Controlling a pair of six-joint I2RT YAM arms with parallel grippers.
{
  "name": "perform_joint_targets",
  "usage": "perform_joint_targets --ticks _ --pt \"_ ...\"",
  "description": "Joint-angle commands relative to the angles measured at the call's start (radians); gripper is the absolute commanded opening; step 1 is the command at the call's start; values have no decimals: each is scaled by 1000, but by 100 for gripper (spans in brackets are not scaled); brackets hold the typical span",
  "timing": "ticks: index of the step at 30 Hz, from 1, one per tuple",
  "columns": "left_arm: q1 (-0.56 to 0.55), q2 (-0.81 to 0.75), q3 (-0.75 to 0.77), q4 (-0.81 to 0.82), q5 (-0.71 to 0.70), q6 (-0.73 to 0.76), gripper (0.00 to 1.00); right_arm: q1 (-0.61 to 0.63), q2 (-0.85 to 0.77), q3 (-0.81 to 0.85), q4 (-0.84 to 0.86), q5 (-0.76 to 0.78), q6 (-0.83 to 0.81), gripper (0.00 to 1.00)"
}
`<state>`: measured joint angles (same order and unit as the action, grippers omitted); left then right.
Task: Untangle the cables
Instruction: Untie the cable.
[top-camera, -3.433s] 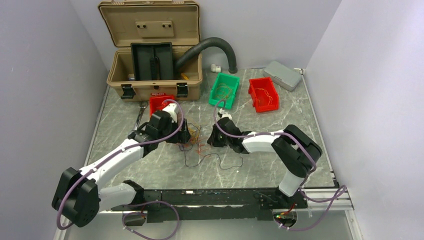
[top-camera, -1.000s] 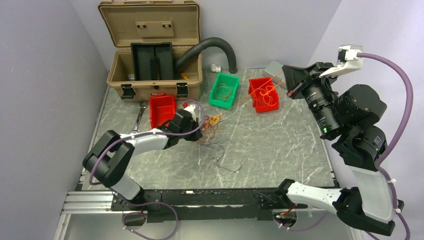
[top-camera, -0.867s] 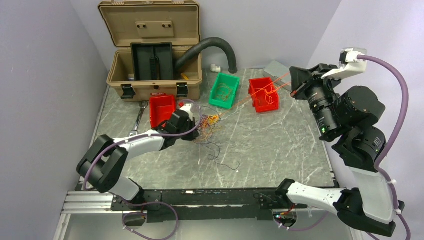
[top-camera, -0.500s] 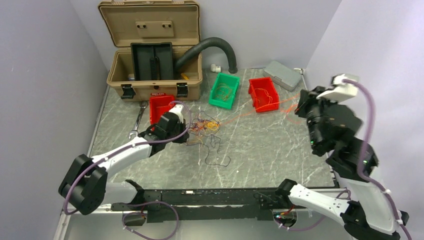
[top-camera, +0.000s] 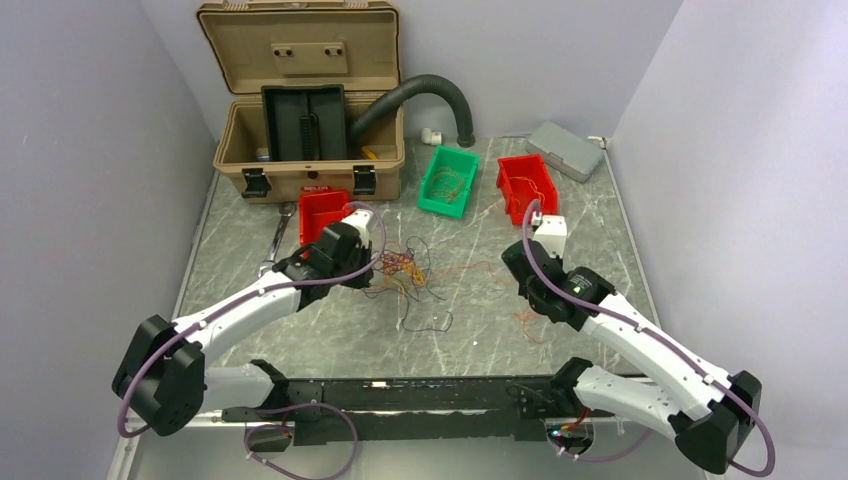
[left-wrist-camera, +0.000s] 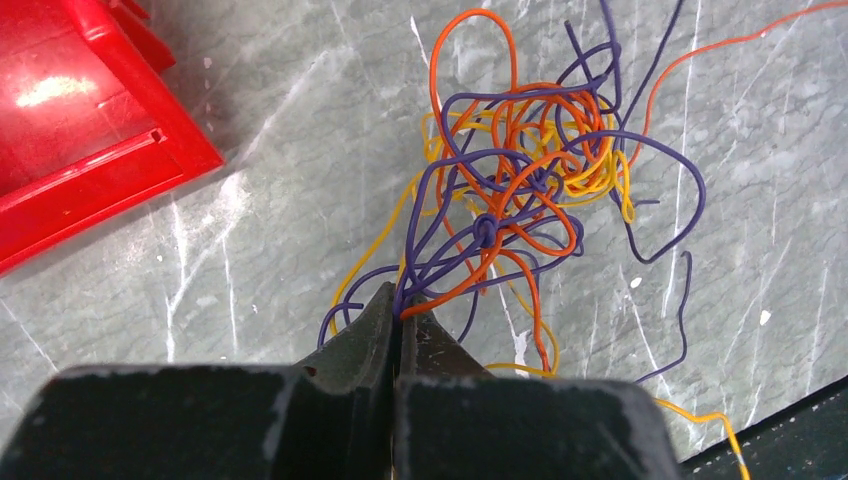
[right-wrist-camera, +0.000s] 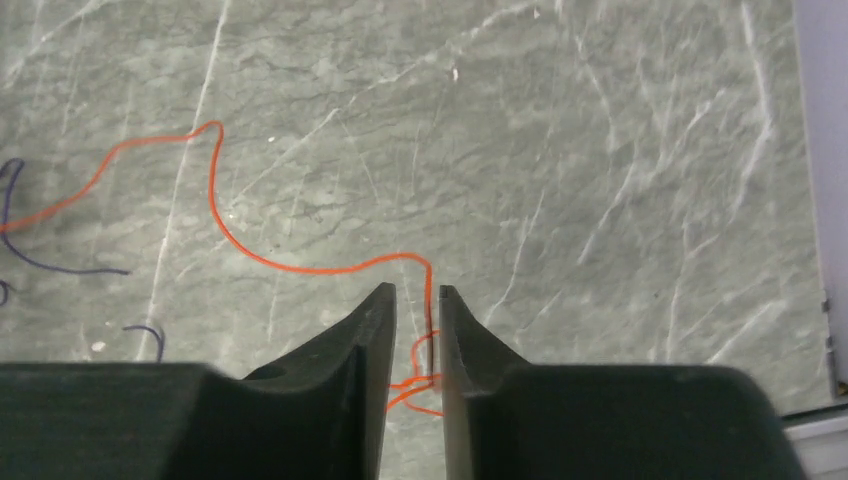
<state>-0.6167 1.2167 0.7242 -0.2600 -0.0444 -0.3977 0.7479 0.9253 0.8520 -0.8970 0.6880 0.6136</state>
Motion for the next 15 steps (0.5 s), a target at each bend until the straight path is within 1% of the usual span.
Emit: perform_joint_targets --ticks 1,2,4,5,8,11,14,15 --pt "-26 22 41 26 3 40 5 -47 -12 -35 106 -98 64 42" --pt "-32 25 40 37 14 47 5 -48 -2 -42 131 -120 40 52" --pt "-37 33 43 50 53 66 6 -49 15 -52 191 -192 -42 64" --pt "-39 40 52 43 63 75 6 -50 20 -57 228 -242 -111 67" --pt "-48 50 78 3 55 88 6 -50 28 -67 339 -404 -235 75" --pt "-50 32 77 -6 54 93 6 -48 44 -91 485 -602 -333 75" --pt "-50 5 78 -17 53 95 6 -48 108 -103 631 -717 -355 73" --pt "-50 -3 80 -21 52 95 6 -47 138 -102 666 -731 -355 71"
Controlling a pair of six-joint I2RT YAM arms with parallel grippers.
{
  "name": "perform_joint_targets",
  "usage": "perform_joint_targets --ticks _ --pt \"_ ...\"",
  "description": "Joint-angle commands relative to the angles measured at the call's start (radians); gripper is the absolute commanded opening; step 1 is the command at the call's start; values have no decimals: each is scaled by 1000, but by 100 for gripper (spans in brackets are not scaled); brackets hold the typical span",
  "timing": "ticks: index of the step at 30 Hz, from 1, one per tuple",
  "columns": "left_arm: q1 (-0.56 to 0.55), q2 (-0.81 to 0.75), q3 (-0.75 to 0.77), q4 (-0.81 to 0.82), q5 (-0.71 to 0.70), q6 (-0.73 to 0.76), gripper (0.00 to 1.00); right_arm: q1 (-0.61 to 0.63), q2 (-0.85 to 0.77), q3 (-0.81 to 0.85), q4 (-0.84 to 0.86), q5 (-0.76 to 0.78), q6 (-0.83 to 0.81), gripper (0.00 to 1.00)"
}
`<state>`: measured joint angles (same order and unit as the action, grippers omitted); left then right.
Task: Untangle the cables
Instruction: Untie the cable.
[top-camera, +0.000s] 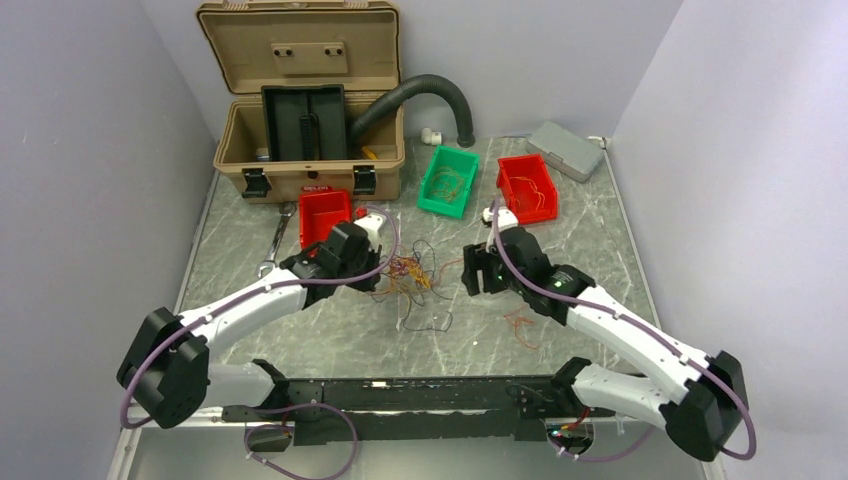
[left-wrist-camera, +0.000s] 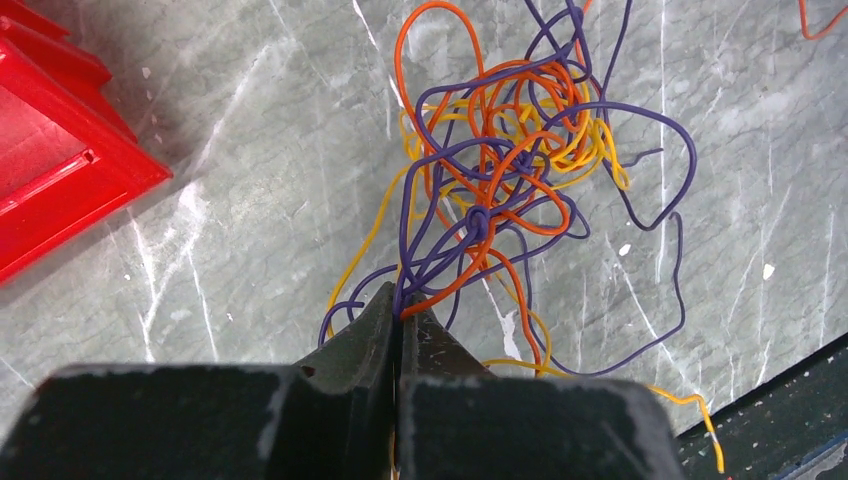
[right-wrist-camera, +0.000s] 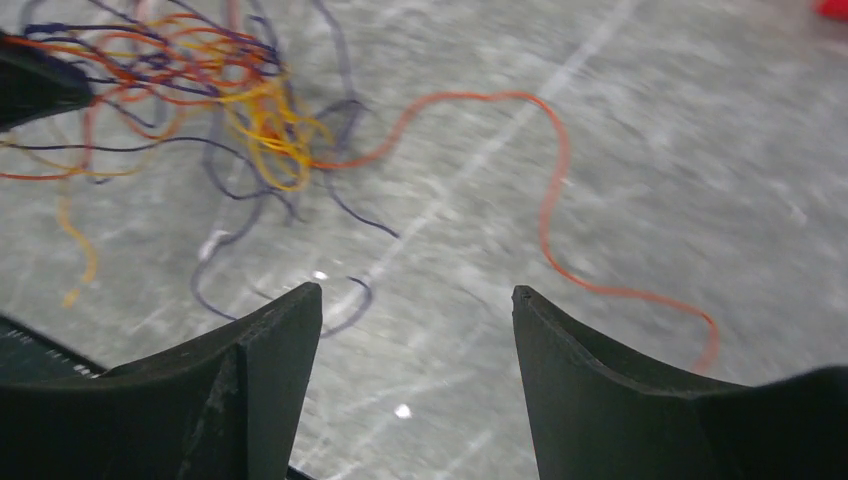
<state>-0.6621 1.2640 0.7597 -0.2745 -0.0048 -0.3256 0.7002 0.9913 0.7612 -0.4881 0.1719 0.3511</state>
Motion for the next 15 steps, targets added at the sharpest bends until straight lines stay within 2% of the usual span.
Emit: perform_joint_targets --ticks 1,6,12,15 --pt "-5 -58 46 -13 12 23 6 2 99 -12 289 -219 -91 70" --pt "-4 -117 41 -1 38 39 6 -3 198 -24 433 -218 -4 71" --pt "-6 -213 -20 98 131 53 6 -5 210 -55 669 -377 47 79" --pt "-7 -234 -25 116 168 50 6 -5 231 -54 713 -434 42 78"
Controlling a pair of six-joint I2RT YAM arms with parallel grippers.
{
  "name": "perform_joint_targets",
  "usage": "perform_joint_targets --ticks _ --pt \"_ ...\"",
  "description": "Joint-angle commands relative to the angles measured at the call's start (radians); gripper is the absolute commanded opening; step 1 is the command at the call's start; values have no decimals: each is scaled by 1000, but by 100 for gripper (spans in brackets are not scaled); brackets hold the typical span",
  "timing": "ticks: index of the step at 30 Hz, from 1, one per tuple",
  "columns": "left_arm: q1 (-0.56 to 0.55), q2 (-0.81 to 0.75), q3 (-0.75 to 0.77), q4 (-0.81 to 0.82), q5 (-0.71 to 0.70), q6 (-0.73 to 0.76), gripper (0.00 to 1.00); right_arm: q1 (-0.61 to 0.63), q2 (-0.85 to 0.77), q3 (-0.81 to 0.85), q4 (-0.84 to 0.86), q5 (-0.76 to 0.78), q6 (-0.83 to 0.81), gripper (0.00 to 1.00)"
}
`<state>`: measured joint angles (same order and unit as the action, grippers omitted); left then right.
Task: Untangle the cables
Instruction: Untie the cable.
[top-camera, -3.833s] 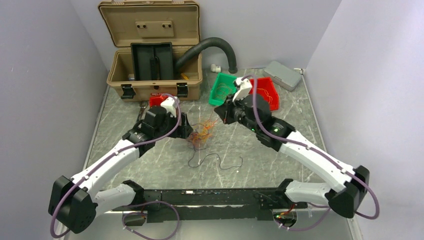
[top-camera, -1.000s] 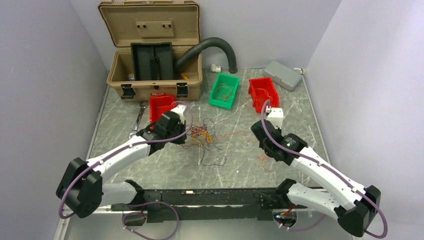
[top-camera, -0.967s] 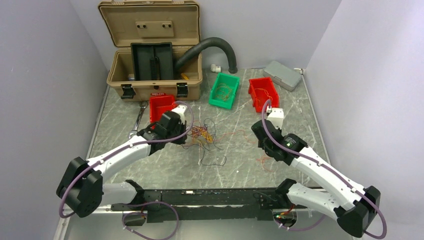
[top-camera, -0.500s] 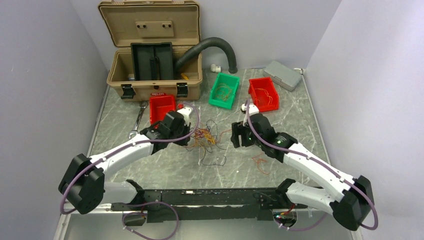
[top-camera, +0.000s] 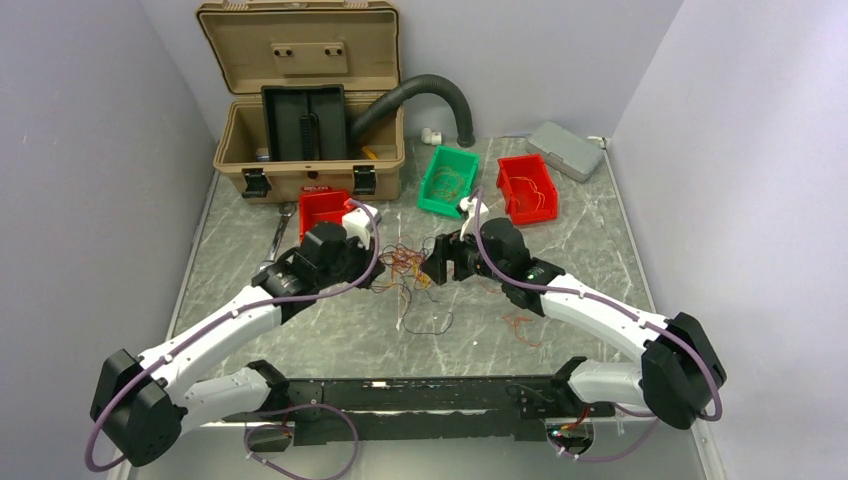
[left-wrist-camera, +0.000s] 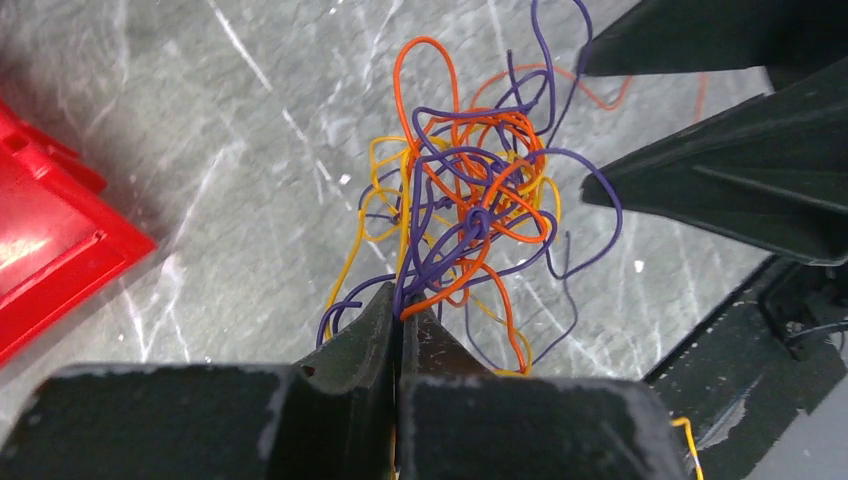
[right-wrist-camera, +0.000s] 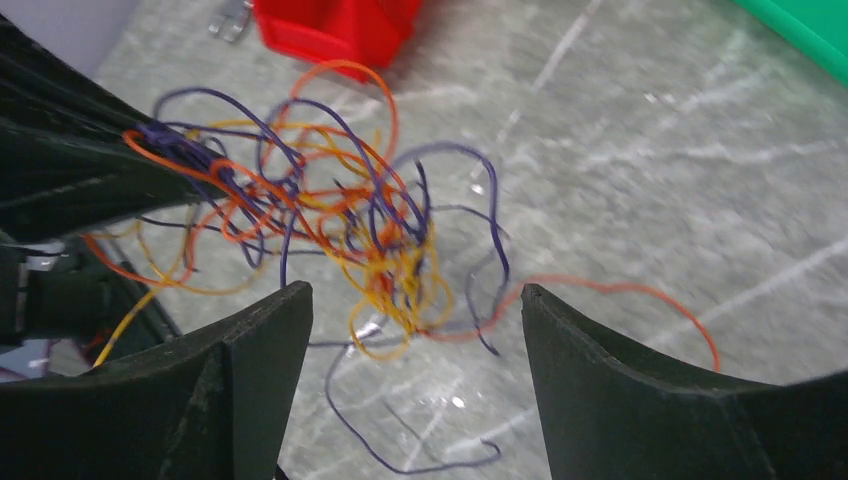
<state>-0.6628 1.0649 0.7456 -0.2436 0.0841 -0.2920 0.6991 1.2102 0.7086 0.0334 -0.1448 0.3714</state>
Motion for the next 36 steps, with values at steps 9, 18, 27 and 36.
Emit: perform_joint_targets --ticks 9,18,27,36 --pt "-5 -75 -31 119 114 1 6 -3 97 21 258 -227 74 30" --pt "55 -56 -2 -125 -312 -163 0 -35 -146 -13 -96 373 134 0" --pt "153 -48 -15 -190 -360 -266 0 -90 -402 -97 -345 796 376 0" --pt "224 -13 26 -394 -531 -471 0 -98 -599 -86 -724 1243 778 0"
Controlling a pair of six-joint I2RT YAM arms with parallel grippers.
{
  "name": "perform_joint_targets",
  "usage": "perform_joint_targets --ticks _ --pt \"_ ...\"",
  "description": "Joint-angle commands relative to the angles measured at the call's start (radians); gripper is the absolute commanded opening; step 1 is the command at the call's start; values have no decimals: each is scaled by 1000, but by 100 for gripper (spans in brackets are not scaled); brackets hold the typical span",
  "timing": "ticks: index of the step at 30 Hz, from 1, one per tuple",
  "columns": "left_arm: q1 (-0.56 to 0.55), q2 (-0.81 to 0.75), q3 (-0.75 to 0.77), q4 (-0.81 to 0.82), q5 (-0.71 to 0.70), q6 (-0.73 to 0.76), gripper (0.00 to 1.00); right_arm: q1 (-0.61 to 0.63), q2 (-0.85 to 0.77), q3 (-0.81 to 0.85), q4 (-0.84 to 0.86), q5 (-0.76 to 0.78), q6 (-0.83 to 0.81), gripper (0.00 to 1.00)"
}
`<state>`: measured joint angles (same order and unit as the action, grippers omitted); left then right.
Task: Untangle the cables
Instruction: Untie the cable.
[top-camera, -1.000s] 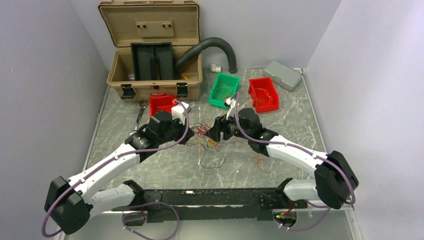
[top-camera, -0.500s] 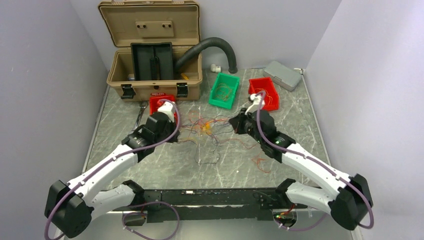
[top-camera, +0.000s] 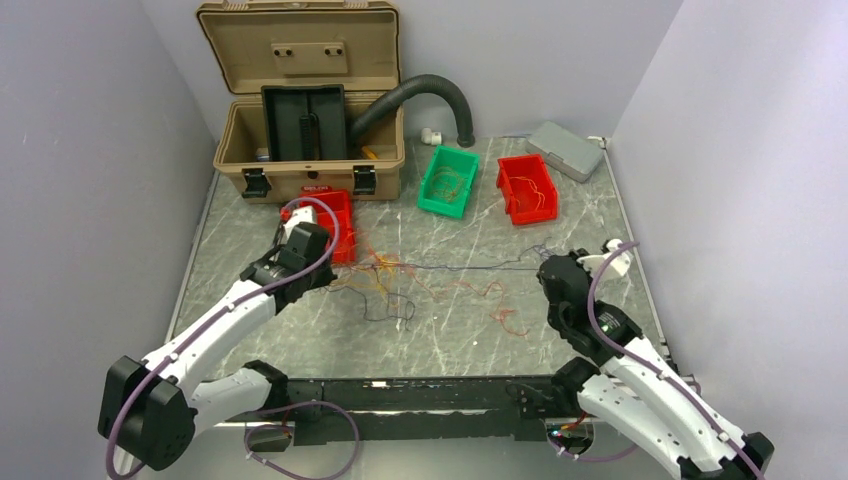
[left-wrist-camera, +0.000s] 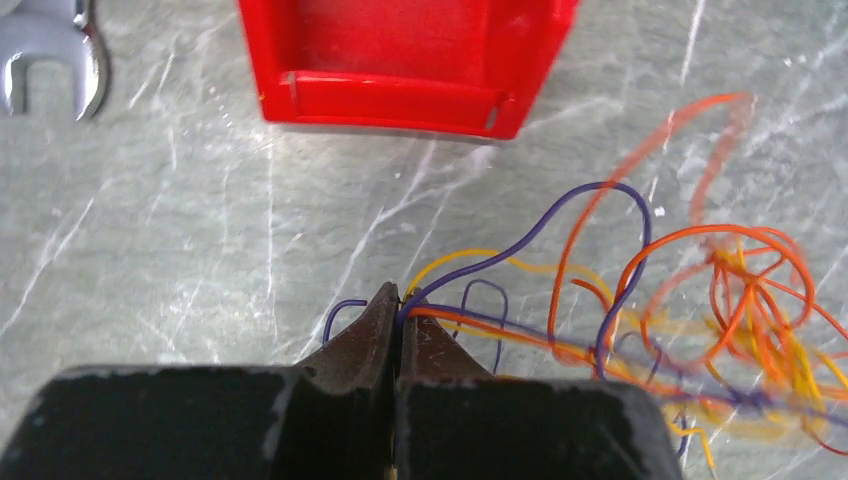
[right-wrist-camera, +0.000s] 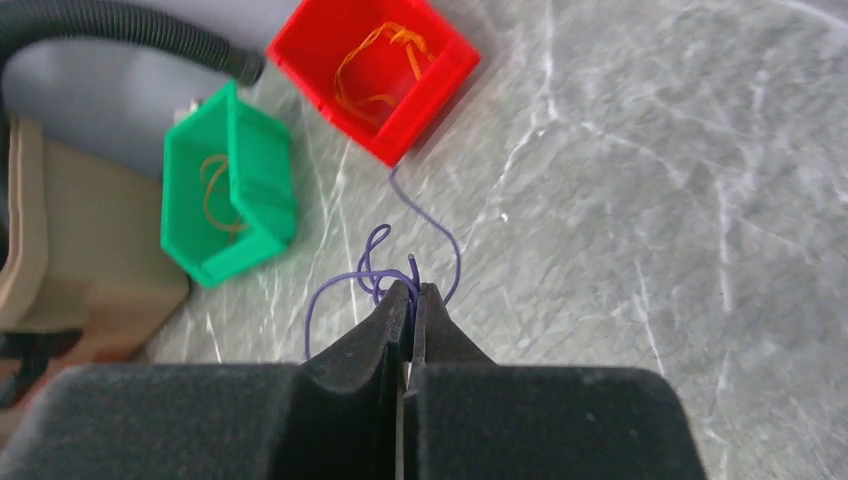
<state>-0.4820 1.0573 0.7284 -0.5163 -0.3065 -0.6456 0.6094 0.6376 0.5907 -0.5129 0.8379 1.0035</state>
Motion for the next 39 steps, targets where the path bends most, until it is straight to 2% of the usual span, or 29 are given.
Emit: perform_joint_targets --ticks 1,7,8,9,10,13,16,18,19,20,21,22,26,32,36,39 --pt "45 -15 34 -106 -134 -109 0 -9 -18 45 -191 266 139 0" --pt "45 -58 20 -94 -142 -117 0 -12 42 137 -368 382 239 0" --pt "45 -62 19 -77 -128 -102 0 -11 50 153 -411 392 292 0" --pt "45 -67 15 -33 -91 -55 0 -12 58 163 -419 392 267 0" --pt "44 -72 8 3 -40 -6 0 -11 61 163 -365 371 162 0" --pt "46 -70 13 25 15 29 0 -14 55 108 1 206 -231 0" --pt "46 -63 21 34 38 58 1 -25 88 103 107 21 -371 0" --pt "44 -60 27 31 47 67 1 -29 137 141 84 -34 -386 0" --pt "44 -61 29 33 56 75 1 -31 164 170 76 -50 -400 8" --pt "44 -64 27 43 72 90 1 -33 189 195 58 -59 -406 49" --pt "44 -69 22 58 96 108 2 -34 219 219 36 -67 -412 76" --pt "45 -75 17 81 123 124 3 -38 242 240 26 -100 -441 85" --pt "45 -79 -7 141 236 168 7 -43 293 279 28 -201 -497 87" --pt "46 -82 -4 132 230 170 7 -58 349 267 46 -345 -511 85" --pt "44 -100 0 118 206 170 7 -62 421 252 41 -395 -442 85" --pt "44 -114 -3 122 201 164 7 -68 467 202 95 -419 -303 86"
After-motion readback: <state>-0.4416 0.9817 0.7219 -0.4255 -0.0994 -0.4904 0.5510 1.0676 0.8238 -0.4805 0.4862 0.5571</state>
